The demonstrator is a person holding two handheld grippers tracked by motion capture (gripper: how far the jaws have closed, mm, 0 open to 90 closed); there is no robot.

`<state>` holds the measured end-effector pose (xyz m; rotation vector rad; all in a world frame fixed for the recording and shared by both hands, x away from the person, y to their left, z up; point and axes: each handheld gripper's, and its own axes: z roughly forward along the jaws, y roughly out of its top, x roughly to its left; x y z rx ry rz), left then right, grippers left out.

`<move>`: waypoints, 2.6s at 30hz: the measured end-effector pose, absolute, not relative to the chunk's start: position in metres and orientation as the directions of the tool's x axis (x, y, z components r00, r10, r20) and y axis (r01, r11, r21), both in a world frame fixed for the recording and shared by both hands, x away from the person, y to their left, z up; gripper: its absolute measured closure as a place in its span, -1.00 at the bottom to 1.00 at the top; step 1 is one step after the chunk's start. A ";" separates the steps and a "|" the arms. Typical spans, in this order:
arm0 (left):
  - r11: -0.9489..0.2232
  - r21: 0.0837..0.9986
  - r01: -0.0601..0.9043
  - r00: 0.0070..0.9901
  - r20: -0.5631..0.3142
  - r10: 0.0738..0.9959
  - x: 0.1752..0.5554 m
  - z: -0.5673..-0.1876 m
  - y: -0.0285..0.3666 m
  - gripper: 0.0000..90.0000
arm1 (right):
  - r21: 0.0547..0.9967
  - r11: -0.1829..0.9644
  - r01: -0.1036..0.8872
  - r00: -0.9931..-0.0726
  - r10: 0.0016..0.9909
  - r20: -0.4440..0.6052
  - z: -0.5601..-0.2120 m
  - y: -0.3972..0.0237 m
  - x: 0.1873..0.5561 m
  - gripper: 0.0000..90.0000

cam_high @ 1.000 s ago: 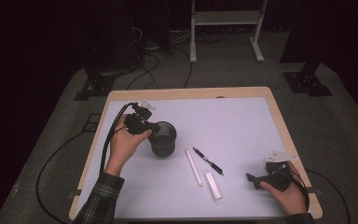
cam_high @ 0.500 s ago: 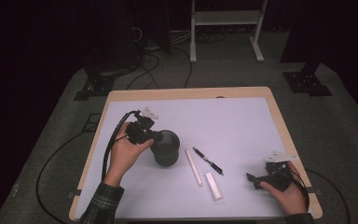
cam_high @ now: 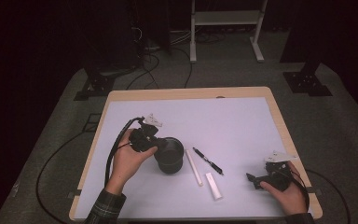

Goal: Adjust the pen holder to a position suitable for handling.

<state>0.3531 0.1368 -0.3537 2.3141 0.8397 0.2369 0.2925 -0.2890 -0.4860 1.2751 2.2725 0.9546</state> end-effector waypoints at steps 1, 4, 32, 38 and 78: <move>-0.582 0.636 0.506 0.784 -0.057 0.619 0.351 -0.355 0.135 0.83 | 0.710 0.360 0.605 -0.524 0.852 0.014 -0.486 -0.289 0.293 -1.00; -0.588 0.633 0.504 0.788 -0.059 0.612 0.350 -0.355 0.134 0.83 | 0.710 0.362 0.604 -0.525 0.851 0.013 -0.486 -0.289 0.293 -1.00; -0.609 0.600 0.519 0.818 -0.141 0.558 0.331 -0.381 0.121 0.83 | 0.709 0.364 0.604 -0.526 0.851 0.012 -0.486 -0.289 0.293 -1.00; -0.622 0.583 0.523 0.822 -0.153 0.548 0.330 -0.388 0.118 0.83 | 0.709 0.364 0.604 -0.526 0.850 0.012 -0.486 -0.289 0.293 -1.00; -0.625 0.599 0.500 0.837 -0.149 0.527 0.323 -0.378 0.122 0.32 | 0.709 0.364 0.604 -0.526 0.850 0.011 -0.486 -0.289 0.293 -1.00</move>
